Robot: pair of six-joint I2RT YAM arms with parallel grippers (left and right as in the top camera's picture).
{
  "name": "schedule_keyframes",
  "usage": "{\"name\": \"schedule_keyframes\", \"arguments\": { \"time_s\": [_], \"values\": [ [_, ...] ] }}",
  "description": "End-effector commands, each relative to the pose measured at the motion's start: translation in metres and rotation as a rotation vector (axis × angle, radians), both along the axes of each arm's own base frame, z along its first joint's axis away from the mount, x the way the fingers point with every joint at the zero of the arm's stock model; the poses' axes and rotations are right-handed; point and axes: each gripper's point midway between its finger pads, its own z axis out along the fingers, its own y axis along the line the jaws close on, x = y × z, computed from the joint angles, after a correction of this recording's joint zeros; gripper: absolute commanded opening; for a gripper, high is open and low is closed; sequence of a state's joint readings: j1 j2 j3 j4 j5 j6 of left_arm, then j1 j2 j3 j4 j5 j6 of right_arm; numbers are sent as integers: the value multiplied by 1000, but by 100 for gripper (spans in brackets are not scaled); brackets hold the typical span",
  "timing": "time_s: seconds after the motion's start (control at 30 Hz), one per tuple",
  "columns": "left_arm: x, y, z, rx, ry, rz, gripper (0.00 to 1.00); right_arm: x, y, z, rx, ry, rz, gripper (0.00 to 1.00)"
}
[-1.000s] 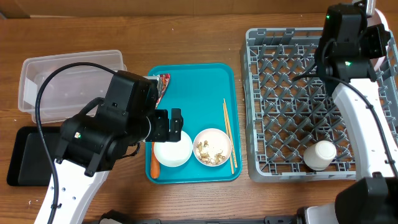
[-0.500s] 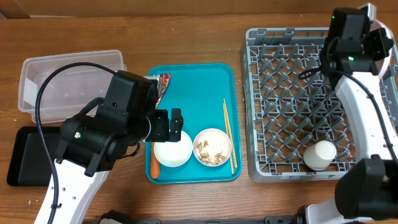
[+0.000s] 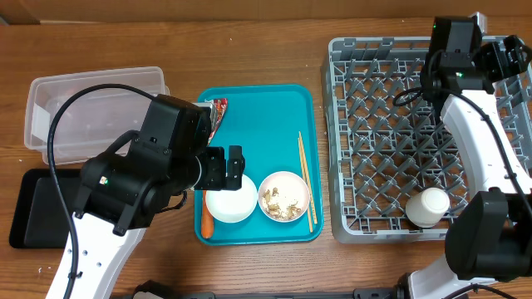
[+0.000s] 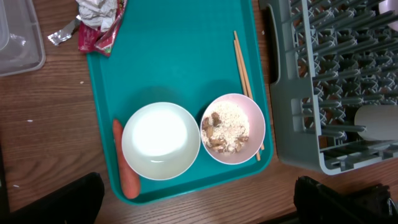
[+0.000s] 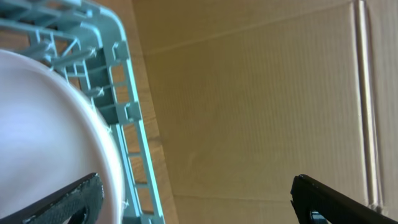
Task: Sort waste into correct bins and load items into the dishwasher
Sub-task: 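Lift the white plate and stand it upright in the rack's back corner, then grasp the small white bowl rim with the left gripper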
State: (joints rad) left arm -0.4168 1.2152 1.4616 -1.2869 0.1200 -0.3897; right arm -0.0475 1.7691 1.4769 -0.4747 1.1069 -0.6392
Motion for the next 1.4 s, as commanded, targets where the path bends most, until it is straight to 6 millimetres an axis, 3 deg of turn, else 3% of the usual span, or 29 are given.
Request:
{"name": "schedule_keyframes", "arguments": {
  "time_s": [0.0,0.23,0.37,0.47,0.57,0.6,0.73,0.87,1.0,1.1,1.2,1.37],
  "values": [
    [1,-1,5,-9,-14,-7,100,-6,6,27,15,-161,-22,100],
    [1,-1,5,-10,-14,-7,100,-22,32,86,64,-424,11,100],
    [0,-3,7,-23,-12,-15,100,-41,64,118,139,-583,63,100],
    [-1,-6,16,-47,-30,-25,100,-56,99,125,225,-626,135,100],
    [-1,-5,32,-55,-79,-28,100,-66,154,107,399,-533,312,100],
    [-2,-2,41,-49,-109,-35,100,-70,182,94,510,-476,394,100],
    [-7,13,53,-2,-150,3,100,-95,255,47,890,-281,525,100],
    [-19,41,48,114,-140,67,100,-135,314,9,1284,-31,523,100],
    [-31,63,31,220,-63,129,100,-167,360,5,1549,174,580,100],
    [-34,60,17,218,-17,116,100,-175,370,8,1612,218,596,100],
    [-39,52,-9,201,60,86,97,-177,365,4,1622,205,516,100],
    [-41,30,-71,133,184,31,90,-172,325,-11,1518,28,180,100]
  ]
}}
